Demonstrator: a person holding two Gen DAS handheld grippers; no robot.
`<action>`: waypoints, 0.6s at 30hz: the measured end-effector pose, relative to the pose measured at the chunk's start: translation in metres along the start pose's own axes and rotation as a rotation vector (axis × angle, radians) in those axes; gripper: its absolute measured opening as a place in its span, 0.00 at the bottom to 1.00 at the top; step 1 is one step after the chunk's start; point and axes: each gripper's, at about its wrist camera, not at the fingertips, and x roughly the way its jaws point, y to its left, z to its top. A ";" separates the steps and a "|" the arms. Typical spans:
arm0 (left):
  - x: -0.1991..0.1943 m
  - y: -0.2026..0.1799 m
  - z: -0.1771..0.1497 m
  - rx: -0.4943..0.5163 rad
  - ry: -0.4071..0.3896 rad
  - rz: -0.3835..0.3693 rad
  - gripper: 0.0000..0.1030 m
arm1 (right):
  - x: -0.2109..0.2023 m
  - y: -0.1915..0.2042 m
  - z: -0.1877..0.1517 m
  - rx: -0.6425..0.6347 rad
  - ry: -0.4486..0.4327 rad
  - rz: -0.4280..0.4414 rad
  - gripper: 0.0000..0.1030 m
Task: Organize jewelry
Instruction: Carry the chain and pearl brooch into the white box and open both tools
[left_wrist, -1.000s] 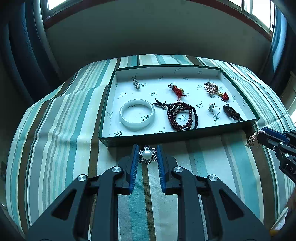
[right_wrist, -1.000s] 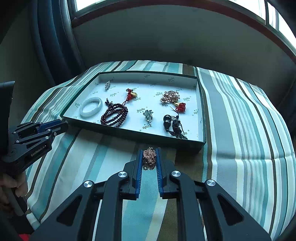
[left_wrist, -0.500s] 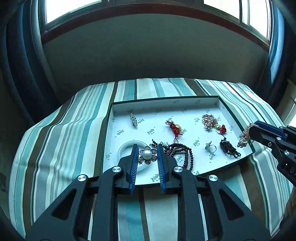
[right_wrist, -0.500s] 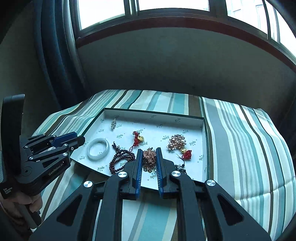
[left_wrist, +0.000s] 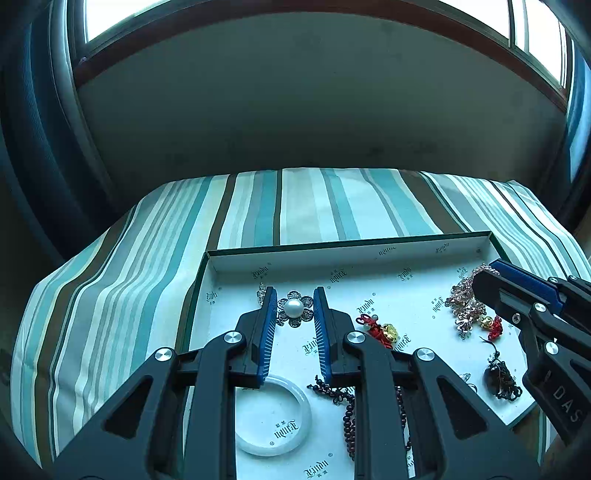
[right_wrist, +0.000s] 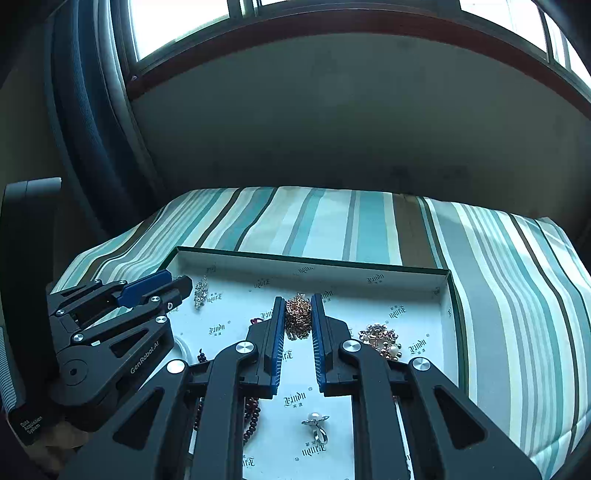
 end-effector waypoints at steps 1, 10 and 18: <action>0.007 0.000 0.000 -0.006 0.014 -0.001 0.19 | 0.008 0.000 -0.001 0.003 0.011 -0.004 0.14; 0.039 0.002 -0.002 -0.014 0.082 0.012 0.20 | 0.048 -0.007 -0.001 0.032 0.088 -0.032 0.14; 0.047 0.000 -0.004 -0.009 0.093 0.026 0.43 | 0.054 -0.009 -0.004 0.031 0.110 -0.044 0.16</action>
